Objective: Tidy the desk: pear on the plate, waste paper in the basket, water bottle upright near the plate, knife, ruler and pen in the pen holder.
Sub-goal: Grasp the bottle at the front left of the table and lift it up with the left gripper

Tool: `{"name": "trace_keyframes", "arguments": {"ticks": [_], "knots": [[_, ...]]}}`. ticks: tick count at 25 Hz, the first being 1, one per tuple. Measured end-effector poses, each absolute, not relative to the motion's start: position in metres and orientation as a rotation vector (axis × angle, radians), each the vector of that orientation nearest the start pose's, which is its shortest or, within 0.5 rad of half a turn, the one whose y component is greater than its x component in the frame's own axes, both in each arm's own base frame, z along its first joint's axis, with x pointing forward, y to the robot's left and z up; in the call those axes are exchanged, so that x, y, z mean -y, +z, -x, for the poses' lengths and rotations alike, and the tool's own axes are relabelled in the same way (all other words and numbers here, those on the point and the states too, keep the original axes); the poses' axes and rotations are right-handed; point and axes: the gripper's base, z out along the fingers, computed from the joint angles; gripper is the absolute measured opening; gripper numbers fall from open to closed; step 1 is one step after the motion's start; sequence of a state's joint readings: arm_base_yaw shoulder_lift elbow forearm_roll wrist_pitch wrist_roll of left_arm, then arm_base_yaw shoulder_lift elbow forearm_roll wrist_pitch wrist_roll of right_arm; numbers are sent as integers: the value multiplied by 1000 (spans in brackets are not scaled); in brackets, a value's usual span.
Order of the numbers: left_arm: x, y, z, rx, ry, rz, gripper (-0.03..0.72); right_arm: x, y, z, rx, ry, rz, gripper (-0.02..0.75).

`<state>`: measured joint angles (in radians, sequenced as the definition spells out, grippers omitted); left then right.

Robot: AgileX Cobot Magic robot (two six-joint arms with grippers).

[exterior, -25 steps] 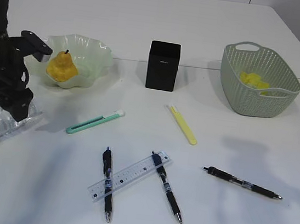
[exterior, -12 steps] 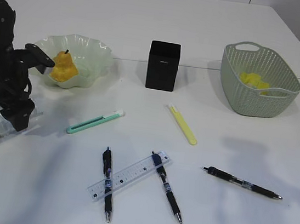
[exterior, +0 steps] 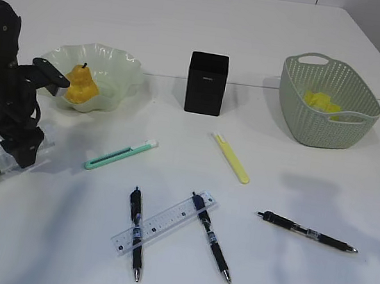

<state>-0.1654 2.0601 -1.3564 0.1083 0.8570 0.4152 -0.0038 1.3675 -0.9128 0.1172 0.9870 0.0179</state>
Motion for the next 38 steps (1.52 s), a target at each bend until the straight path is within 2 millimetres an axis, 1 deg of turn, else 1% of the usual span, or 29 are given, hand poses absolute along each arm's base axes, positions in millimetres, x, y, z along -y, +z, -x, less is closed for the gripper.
{"name": "trace_keyframes", "arguments": {"ticks": [5,12,14,32,38], "knots": [[56,137,-389,-2888,170,-991,524,-8,249,-242,-2920,155,-111,351],[56,137,-389,-2894,171,-990,416,-8,249,-242,-2920,155,-111,352],[56,137,-389,-2894,171,-990,397,-8,249,-242,-2920,155,-111,351],[57,137,-388,-2902,152,-977,389,-8,249,-242,-2920,155,-111,351],[57,138,-387,-2927,147,-906,385,-8,249,-242,-2920,155,-111,351]]}}
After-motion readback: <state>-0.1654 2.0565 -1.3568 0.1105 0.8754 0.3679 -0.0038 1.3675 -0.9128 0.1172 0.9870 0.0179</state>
